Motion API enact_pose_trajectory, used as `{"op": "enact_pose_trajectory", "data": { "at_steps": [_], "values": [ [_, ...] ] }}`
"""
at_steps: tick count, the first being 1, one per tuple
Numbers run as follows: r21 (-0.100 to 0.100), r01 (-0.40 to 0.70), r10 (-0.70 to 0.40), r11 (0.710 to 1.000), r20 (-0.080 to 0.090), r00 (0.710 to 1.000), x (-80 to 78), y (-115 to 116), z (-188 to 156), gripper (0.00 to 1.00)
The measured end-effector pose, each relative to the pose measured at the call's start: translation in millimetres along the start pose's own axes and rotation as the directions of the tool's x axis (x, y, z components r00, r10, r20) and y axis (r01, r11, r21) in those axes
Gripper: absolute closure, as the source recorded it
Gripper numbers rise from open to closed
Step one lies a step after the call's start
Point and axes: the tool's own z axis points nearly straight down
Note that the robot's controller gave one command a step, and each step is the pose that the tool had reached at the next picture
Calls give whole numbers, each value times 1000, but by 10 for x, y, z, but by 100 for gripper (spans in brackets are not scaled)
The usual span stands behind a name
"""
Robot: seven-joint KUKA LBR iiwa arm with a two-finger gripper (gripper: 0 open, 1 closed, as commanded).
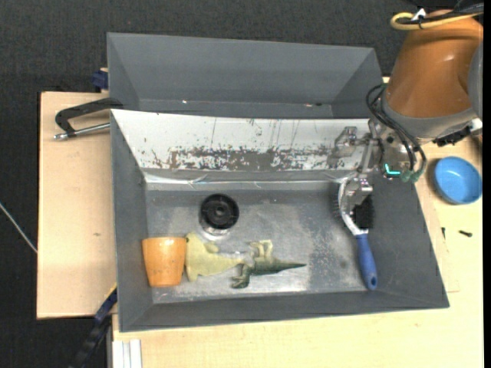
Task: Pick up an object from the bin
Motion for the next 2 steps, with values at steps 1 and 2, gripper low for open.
{"op": "enact_pose_trajectory", "data": {
  "at_steps": [1,2],
  "values": [
    [2,101,-101,995,13,995,697,772,1511,0],
    [0,222,-222,975,14,975,840,1454,1198,0]
  ]
}}
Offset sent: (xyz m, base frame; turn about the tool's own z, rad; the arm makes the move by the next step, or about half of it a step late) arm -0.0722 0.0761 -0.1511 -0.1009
